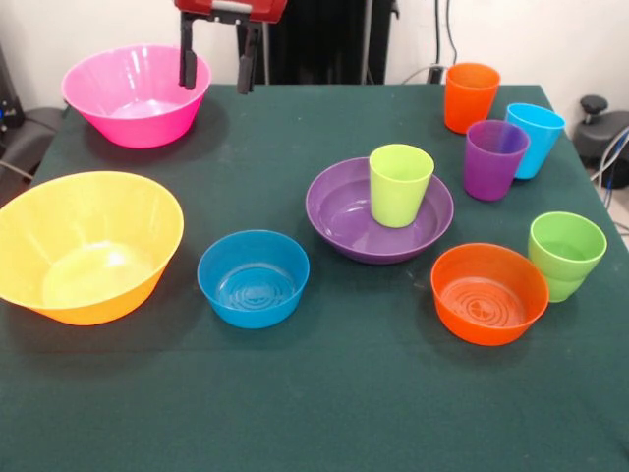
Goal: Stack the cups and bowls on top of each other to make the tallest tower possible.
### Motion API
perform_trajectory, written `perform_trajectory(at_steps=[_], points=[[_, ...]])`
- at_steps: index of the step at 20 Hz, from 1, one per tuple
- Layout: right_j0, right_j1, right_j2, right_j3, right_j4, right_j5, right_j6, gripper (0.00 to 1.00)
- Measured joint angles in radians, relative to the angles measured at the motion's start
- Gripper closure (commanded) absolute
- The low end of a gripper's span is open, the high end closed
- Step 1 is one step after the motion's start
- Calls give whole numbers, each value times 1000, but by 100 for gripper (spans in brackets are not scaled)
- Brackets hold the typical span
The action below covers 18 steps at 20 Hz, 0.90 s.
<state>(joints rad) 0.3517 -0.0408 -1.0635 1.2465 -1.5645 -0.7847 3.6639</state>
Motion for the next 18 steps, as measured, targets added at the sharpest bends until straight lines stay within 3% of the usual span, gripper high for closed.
perform_trajectory(at_steps=[18], points=[[-5, -33, 0, -77, 0, 0, 0, 0]])
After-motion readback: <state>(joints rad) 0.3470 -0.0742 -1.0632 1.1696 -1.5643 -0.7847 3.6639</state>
